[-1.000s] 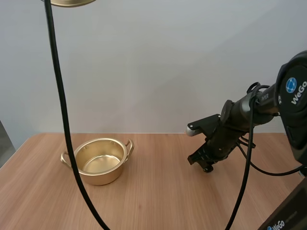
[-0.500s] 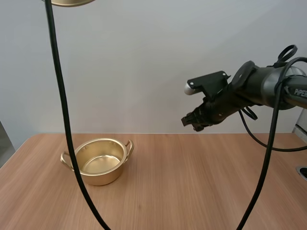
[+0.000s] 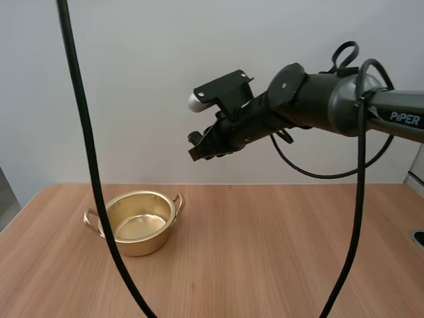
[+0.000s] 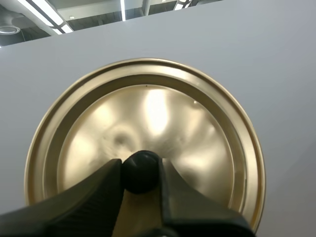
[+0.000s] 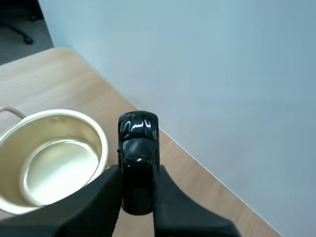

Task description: Open the pot, put the car inside, and close it

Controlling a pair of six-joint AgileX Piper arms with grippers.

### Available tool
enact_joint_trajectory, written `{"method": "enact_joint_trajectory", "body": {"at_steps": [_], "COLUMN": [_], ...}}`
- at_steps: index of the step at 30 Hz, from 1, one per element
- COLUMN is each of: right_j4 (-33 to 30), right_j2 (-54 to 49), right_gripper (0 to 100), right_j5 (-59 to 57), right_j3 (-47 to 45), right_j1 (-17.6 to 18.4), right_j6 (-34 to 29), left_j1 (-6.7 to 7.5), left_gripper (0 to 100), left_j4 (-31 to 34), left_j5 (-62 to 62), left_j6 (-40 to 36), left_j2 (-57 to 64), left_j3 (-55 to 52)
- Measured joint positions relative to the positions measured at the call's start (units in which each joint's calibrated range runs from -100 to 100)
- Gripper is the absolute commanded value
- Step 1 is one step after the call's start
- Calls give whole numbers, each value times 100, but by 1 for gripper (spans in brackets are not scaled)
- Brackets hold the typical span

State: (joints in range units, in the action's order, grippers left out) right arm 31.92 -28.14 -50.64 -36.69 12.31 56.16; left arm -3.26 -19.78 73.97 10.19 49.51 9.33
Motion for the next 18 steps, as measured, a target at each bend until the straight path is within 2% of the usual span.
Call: {"method": "enact_joint_trajectory", "body": {"at_steps": [3, 6, 11, 18], "right_j4": [-127, -127, -172, -679], "right_j2": [569, 988, 1646, 1959], "right_gripper": [0, 0, 0, 0], "right_j5": [225, 316, 336, 772], "right_j3": [266, 450, 521, 521], "right_j1": [436, 673, 914, 1356], "right_j6": [0, 0, 9, 9], "left_j1": [0, 0, 0, 0], "left_gripper": [0, 0, 0, 0], "left_j4": [-207, -221, -210, -220], "left_j5": [116, 158, 157, 158], "left_j6": [-63, -63, -63, -63], "left_j2": [214, 257, 337, 337], "left_j3": [0, 11, 11, 11]}}
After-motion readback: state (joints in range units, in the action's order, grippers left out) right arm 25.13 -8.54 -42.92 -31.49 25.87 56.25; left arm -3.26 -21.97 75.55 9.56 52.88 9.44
